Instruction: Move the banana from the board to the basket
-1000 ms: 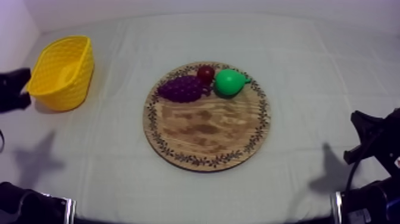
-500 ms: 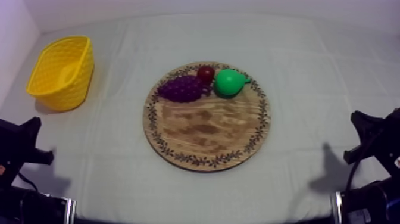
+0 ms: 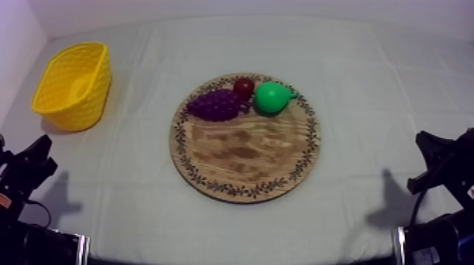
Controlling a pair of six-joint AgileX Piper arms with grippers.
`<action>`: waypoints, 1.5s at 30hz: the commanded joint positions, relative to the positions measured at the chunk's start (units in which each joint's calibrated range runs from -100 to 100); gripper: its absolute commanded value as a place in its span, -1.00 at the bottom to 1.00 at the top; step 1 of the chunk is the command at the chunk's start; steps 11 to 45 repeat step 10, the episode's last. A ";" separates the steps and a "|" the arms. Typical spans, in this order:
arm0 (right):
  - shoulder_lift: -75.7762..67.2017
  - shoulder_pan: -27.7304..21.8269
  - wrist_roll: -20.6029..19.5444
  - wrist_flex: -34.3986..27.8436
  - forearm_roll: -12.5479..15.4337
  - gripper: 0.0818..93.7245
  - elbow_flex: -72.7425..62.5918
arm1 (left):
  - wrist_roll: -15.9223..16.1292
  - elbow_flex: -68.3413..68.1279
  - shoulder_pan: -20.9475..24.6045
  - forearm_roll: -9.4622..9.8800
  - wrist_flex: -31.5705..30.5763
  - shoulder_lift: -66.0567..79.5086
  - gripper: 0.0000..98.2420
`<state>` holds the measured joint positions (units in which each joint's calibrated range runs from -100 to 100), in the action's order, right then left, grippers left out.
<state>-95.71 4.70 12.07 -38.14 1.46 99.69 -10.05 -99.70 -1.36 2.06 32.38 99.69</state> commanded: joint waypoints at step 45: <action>-0.04 -0.03 0.01 0.00 0.03 -0.99 -0.03 | -0.44 -0.08 -0.05 0.01 -0.04 0.05 -1.00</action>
